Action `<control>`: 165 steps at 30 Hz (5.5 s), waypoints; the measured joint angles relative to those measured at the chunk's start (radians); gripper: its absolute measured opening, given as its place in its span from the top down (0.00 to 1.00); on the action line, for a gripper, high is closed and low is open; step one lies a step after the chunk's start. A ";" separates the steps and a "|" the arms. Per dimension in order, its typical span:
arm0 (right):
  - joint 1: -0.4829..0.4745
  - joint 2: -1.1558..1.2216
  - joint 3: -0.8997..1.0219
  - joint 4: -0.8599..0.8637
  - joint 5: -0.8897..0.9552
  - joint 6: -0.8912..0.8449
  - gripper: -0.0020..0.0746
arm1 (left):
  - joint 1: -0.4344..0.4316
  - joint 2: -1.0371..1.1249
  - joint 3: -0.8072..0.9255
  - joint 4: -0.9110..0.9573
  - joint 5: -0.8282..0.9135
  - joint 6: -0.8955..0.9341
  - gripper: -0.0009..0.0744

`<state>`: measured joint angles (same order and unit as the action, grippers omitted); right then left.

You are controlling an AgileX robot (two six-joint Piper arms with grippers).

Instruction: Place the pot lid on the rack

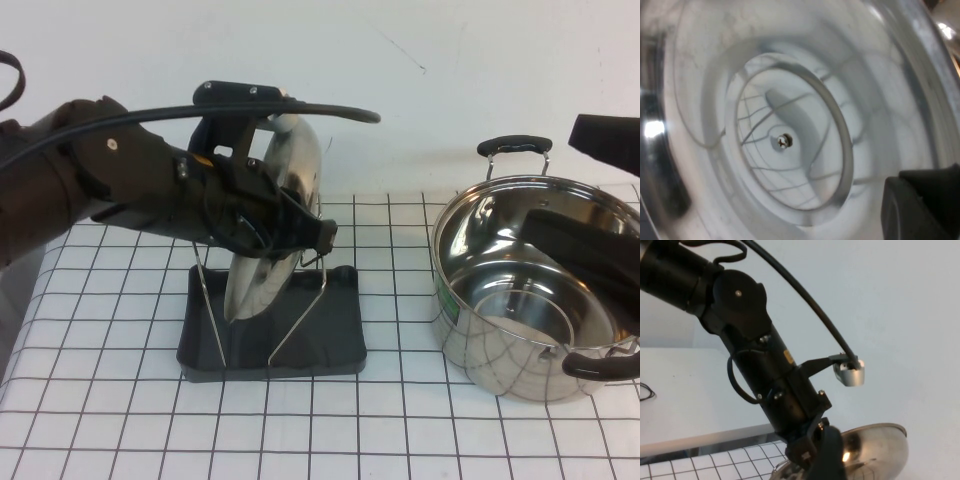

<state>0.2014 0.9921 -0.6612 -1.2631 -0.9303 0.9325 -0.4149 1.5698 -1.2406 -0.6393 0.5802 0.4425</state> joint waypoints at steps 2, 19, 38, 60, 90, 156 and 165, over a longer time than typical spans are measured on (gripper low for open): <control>0.000 0.000 0.000 -0.002 0.004 0.000 0.23 | 0.000 0.009 0.000 0.000 0.000 0.000 0.91; 0.000 0.000 0.000 -0.003 0.030 0.002 0.23 | 0.000 0.038 -0.004 -0.010 0.011 0.004 0.91; 0.000 0.000 0.000 -0.008 0.045 0.002 0.23 | 0.000 0.011 -0.007 -0.005 0.008 0.015 0.34; 0.000 -0.100 0.000 -0.021 0.060 0.038 0.29 | 0.000 -0.385 -0.007 0.221 0.180 -0.090 0.82; 0.000 -0.616 0.050 -0.499 0.474 0.724 0.98 | 0.000 -1.440 0.826 1.155 0.153 -1.070 0.99; -0.040 -0.968 0.441 1.057 1.293 -1.138 0.98 | 0.000 -1.440 0.832 0.797 0.213 -1.069 0.99; -0.216 -0.999 0.658 1.505 1.105 -1.550 0.98 | 0.000 -1.440 0.832 0.795 0.213 -1.069 0.99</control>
<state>-0.0142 -0.0073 -0.0036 0.2422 0.1752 -0.6173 -0.4149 0.1301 -0.4085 0.1561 0.7935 -0.6267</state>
